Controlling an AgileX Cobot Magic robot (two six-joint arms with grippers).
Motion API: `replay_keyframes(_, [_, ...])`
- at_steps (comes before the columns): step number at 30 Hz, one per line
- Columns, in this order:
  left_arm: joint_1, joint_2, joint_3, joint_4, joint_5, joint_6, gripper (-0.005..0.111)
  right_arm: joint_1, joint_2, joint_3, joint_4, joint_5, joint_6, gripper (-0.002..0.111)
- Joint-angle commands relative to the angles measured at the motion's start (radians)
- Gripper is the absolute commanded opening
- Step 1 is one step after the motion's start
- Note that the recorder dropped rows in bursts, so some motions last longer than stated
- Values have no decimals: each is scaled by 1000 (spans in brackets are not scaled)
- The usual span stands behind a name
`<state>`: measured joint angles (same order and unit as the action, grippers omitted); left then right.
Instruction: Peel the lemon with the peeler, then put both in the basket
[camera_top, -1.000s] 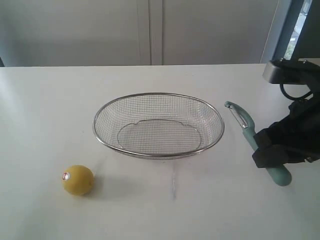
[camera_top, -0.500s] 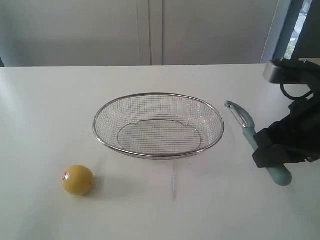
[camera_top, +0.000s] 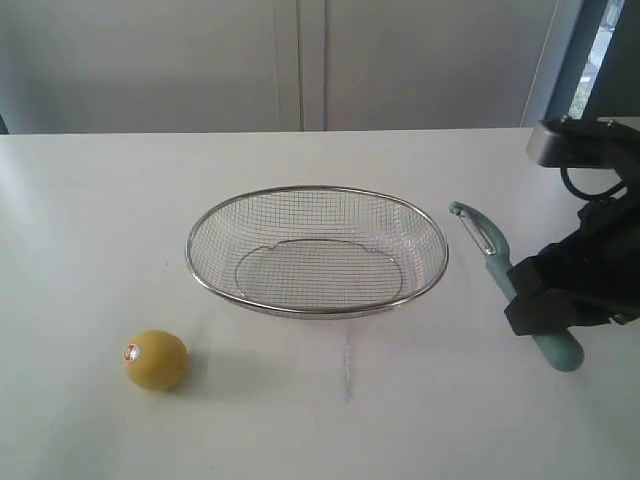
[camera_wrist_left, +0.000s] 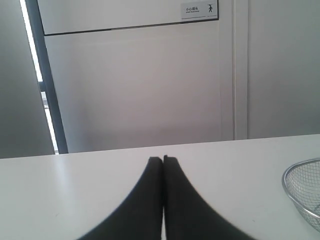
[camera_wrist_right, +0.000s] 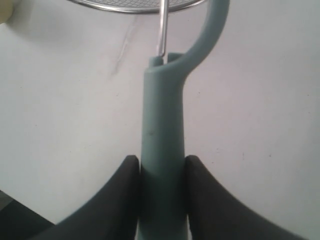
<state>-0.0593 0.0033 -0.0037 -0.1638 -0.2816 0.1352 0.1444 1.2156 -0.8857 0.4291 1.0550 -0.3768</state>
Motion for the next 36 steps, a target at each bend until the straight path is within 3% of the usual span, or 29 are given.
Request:
replay_keyframes(1, [1, -3, 4, -3, -35, -12, 0, -5, -7, 3, 4, -9, -12, 0])
replay_keyframes(9, [1, -3, 4, -3, -281, -328, 0, -5, -7, 3, 4, -9, -12, 0])
replay_keyframes(12, [1, -3, 4, -3, -415, -331, 0, -5, -7, 3, 4, -9, -12, 0])
replay_keyframes(17, [1, 20, -138, -3, -381, -257, 0, -5, -7, 3, 4, -9, -12, 0])
replay_keyframes(24, [1, 165, -287, 45, -247, -179, 0, -5, -7, 3, 4, -11, -12, 0])
replay_keyframes(29, [-13, 209, -341, 90, 85, -186, 0, -5, -7, 3, 4, -11, -12, 0])
replay_keyframes(36, [-13, 267, -364, 90, 383, -182, 0, -5, -7, 3, 4, -11, -12, 0])
